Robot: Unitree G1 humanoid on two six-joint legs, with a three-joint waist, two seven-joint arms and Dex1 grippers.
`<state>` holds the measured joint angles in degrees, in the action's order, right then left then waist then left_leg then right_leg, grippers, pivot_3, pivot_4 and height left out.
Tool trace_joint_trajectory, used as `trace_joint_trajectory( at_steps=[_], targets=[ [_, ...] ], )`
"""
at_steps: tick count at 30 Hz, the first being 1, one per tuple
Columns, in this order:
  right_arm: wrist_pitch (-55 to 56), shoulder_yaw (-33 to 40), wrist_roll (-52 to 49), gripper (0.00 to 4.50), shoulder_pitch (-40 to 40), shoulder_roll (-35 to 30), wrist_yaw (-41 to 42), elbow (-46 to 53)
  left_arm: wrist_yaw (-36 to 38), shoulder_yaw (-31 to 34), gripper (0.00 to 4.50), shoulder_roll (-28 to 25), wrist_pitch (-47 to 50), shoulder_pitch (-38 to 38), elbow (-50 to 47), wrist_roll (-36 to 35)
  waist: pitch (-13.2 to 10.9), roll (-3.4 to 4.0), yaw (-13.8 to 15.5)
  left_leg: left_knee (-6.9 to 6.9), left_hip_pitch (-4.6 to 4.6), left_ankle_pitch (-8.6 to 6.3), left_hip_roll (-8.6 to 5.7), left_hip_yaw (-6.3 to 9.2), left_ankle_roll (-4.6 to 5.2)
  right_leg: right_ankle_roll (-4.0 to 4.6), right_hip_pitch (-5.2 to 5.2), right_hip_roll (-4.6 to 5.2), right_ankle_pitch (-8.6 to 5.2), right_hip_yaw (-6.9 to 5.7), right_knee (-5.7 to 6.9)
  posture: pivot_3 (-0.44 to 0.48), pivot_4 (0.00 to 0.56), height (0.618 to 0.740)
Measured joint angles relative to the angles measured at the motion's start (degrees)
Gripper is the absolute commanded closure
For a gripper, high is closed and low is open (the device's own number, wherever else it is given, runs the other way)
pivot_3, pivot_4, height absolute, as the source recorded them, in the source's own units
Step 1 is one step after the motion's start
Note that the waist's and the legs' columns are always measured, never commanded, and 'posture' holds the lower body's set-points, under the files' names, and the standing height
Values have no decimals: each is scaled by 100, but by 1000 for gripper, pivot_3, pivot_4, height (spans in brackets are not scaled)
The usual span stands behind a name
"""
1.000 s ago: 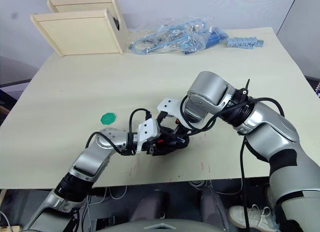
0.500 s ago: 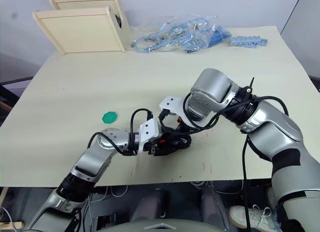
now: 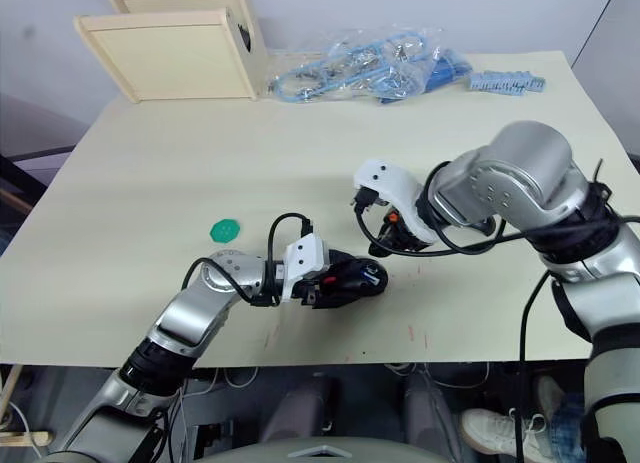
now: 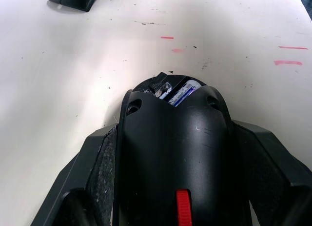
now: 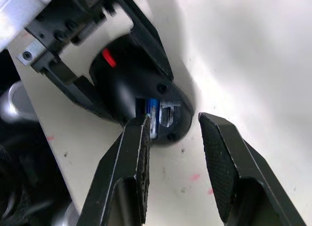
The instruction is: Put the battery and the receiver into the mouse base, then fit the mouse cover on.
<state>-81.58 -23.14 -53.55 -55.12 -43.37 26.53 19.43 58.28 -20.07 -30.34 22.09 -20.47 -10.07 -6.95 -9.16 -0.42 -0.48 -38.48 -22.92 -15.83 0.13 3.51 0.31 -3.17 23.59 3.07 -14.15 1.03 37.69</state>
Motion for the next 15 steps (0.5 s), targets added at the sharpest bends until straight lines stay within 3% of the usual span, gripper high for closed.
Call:
trace_joint_trajectory(
  at_steps=[6,8,15],
  targets=[
    [1508,982,531,2867,1657,-122,172,837,-9,-29,1591,3,266,-162,-51,2,-9,0,-52,8,6,0,5,-4,0,1,5,-7,-1,9,4,0,150,740],
    [2324,1354,831,2867,2723,-63,327,1069,2,60,1591,-78,-222,96,77,-19,-9,-1,-52,9,11,0,9,-8,0,3,2,-10,-2,10,3,0,150,740],
    [3657,1631,1527,2867,3767,526,424,1045,-55,103,1591,-86,-886,237,316,9,-9,-1,-59,5,35,0,11,-14,0,3,-5,-18,-2,30,18,0,150,740]
  ],
)
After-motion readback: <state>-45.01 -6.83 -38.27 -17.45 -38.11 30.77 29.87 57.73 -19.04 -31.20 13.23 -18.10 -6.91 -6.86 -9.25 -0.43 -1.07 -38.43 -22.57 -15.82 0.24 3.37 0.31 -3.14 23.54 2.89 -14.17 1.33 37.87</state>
